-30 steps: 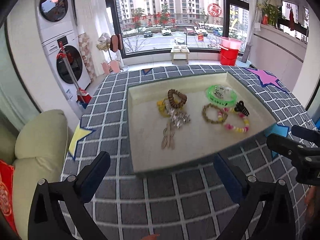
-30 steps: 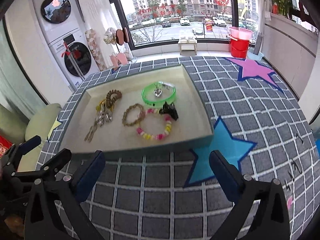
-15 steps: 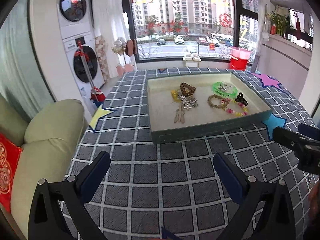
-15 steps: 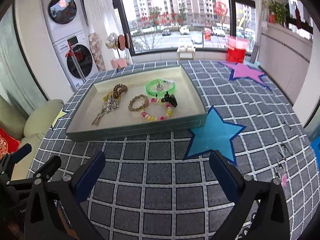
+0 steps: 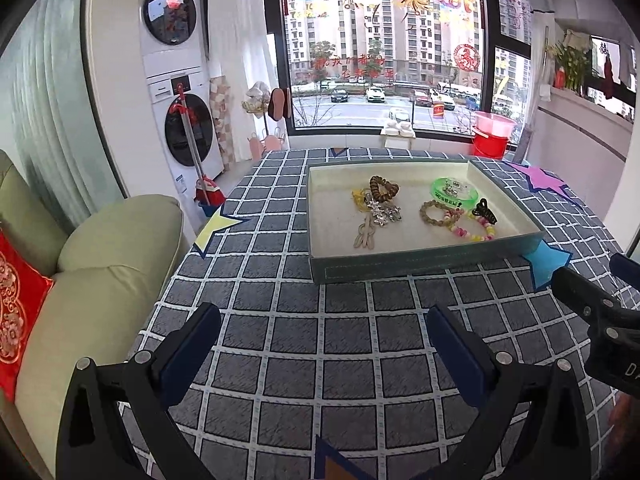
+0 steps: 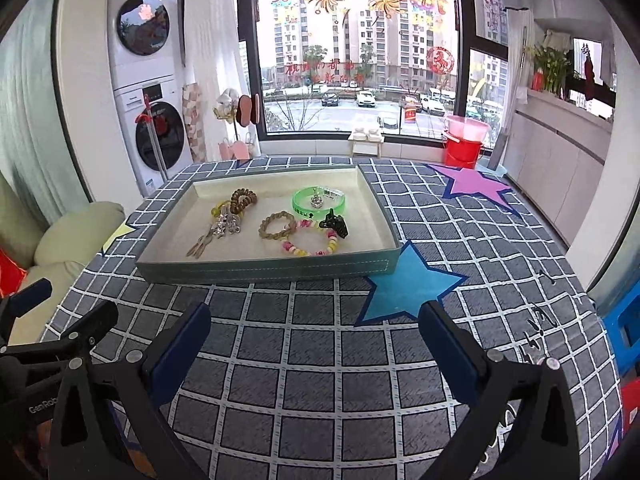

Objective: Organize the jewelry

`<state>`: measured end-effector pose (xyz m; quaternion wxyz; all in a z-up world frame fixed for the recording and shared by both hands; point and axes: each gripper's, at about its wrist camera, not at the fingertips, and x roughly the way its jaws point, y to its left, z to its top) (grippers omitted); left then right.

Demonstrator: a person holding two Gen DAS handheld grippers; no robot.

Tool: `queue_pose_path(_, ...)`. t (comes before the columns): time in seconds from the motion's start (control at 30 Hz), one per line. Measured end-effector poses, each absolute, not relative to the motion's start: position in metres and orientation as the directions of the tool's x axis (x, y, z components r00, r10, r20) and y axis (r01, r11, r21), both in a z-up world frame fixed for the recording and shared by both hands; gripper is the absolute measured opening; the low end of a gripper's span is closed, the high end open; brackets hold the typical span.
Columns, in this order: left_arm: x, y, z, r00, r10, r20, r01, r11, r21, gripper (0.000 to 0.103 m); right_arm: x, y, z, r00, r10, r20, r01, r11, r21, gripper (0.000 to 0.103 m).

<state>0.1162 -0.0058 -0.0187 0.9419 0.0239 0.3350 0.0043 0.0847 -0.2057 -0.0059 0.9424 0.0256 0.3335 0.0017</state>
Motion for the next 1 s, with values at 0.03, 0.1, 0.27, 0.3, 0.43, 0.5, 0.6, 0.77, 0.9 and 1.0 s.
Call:
queue_pose_path(0.03, 0.1157, -0.0056, -0.0187, 0.775, 0.025, -0.632, 0.006, 0.999, 0.047, 0.103, 0.0841, -0.2053, -0.0059, 0.778, 0.019, -0.628, 0.014, 0.999, 0.048, 0.103)
queue_pose_path(0.1, 0.1141, -0.0057, -0.0184, 0.774, 0.029, -0.632, 0.003, 0.999, 0.049, 0.103, 0.0834, -0.2047, -0.0062, 0.778, 0.018, -0.629, 0.014, 0.999, 0.046, 0.103)
queue_pose_path(0.27, 0.1108, -0.0051, -0.0168, 0.775, 0.034, -0.632, -0.002, 0.999, 0.051, 0.103, 0.0827, -0.2041, -0.0065, 0.777, 0.018, -0.629, 0.014, 0.999, 0.045, 0.103)
queue_pose_path(0.3, 0.1103, -0.0052, -0.0164, 0.775, 0.034, -0.631, -0.002, 0.999, 0.051, 0.103, 0.0827, -0.2040, -0.0064, 0.778, 0.017, -0.629, 0.015, 0.999, 0.044, 0.103)
queue_pose_path(0.43, 0.1090, -0.0046, -0.0149, 0.776, 0.030, -0.630, 0.000, 0.999, 0.048, 0.103, 0.0815, -0.2039, -0.0066, 0.780, 0.017, -0.625, 0.014, 0.999, 0.045, 0.103)
queue_pose_path(0.5, 0.1089, -0.0047, -0.0147, 0.776, 0.029, -0.630, 0.000, 0.999, 0.046, 0.103, 0.0806, -0.2044, -0.0059, 0.782, 0.015, -0.623, 0.014, 0.999, 0.042, 0.103)
queue_pose_path(0.6, 0.1084, -0.0051, -0.0144, 0.773, 0.025, -0.634, 0.001, 0.999, 0.041, 0.103, 0.0794, -0.2060, -0.0054, 0.783, 0.015, -0.622, 0.016, 0.999, 0.043, 0.103)
queue_pose_path(0.77, 0.1081, -0.0060, -0.0141, 0.774, 0.024, -0.633, 0.001, 0.999, 0.040, 0.103, 0.0783, -0.2071, -0.0042, 0.785, 0.015, -0.619, 0.015, 0.999, 0.043, 0.103)
queue_pose_path(0.9, 0.1081, -0.0066, -0.0137, 0.774, 0.024, -0.633, 0.001, 0.999, 0.040, 0.103, 0.0774, -0.2061, -0.0019, 0.786, 0.016, -0.618, 0.011, 0.999, 0.041, 0.103)
queue_pose_path(1.0, 0.1079, -0.0065, -0.0137, 0.774, 0.024, -0.632, 0.001, 0.999, 0.039, 0.103, 0.0765, -0.2052, -0.0004, 0.787, 0.019, -0.616, 0.007, 0.999, 0.039, 0.103)
